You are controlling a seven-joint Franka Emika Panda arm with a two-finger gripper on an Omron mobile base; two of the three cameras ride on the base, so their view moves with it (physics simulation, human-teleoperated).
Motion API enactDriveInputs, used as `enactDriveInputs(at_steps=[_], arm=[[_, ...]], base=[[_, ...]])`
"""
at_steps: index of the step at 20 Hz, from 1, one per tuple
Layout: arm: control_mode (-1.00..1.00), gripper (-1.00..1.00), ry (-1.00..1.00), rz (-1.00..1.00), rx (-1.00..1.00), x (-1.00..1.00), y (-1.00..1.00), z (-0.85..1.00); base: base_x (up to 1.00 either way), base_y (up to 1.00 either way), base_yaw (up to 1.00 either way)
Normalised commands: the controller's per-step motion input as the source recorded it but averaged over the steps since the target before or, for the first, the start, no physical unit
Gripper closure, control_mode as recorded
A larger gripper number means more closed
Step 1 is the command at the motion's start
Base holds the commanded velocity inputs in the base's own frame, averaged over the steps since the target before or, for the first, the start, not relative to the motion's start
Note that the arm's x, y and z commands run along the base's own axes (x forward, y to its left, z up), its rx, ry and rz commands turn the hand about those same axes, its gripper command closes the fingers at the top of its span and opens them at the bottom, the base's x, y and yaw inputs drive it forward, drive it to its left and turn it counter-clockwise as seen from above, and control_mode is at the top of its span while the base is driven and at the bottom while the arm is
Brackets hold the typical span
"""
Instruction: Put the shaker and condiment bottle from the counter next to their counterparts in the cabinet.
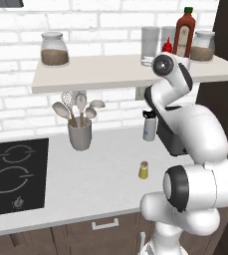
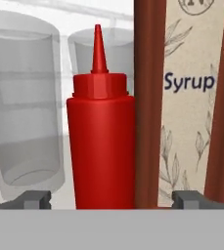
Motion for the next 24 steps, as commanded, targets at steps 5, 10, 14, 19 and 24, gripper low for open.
enactDriveInputs(at_steps=[5, 10, 14, 19, 24], arm=[[-1.00, -1.00, -0.02, 0.00, 0.00, -0.37, 0.02, 0.00], [-1.00, -1.00, -0.04, 0.00, 0.00, -0.51, 0.11, 0.00], [-1.00, -1.00, -0.02, 0.00, 0.00, -0.54, 0.10, 0.00], [-1.00, -1.00, -0.02, 0.00, 0.00, -0.63, 0.12, 0.00], [-1.00, -1.00, -0.06, 0.00, 0.00, -0.82, 0.12, 0.00]], base=[[0.00, 0.00, 0.00], [0.00, 0.00, 0.00], [0.00, 0.00, 0.00], [0.00, 0.00, 0.00], [0.00, 0.00, 0.00]])
